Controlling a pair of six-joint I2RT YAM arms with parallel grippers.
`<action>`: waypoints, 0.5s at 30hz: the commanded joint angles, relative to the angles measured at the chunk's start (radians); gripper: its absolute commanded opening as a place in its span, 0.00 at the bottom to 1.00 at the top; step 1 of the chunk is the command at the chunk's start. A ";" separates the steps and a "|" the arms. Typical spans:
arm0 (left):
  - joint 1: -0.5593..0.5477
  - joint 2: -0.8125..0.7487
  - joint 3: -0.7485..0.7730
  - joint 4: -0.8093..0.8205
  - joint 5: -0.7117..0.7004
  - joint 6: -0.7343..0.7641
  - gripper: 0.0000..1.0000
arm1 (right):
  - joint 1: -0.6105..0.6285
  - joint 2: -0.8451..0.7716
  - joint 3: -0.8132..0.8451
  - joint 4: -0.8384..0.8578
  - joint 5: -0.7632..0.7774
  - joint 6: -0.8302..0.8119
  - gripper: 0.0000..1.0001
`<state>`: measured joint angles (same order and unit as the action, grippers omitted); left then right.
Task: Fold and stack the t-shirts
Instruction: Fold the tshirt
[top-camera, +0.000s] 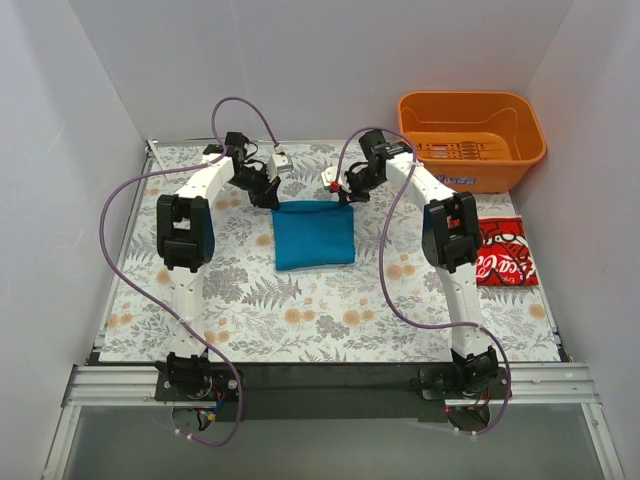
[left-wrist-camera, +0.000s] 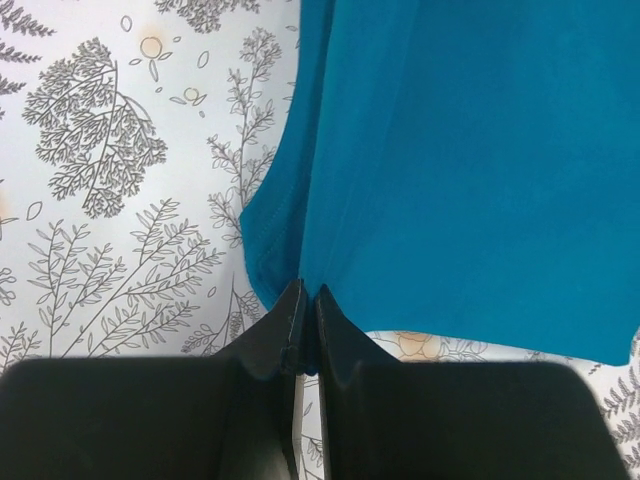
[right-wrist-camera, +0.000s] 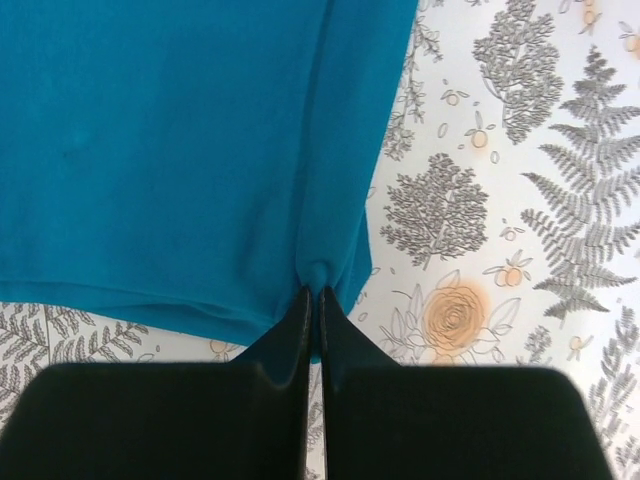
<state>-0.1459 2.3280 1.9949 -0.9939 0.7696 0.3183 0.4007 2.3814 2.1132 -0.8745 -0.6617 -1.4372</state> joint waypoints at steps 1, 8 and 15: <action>0.006 -0.067 0.032 -0.052 0.031 0.053 0.00 | -0.022 -0.096 0.001 0.011 -0.012 0.001 0.01; -0.001 -0.147 -0.005 -0.034 0.051 0.076 0.00 | -0.026 -0.226 -0.117 0.014 -0.029 0.020 0.01; -0.009 -0.099 0.025 0.049 0.028 0.042 0.00 | -0.053 -0.133 -0.053 0.012 0.010 0.034 0.01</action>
<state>-0.1555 2.2658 1.9877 -0.9863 0.8124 0.3656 0.3775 2.2093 2.0098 -0.8574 -0.6823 -1.4162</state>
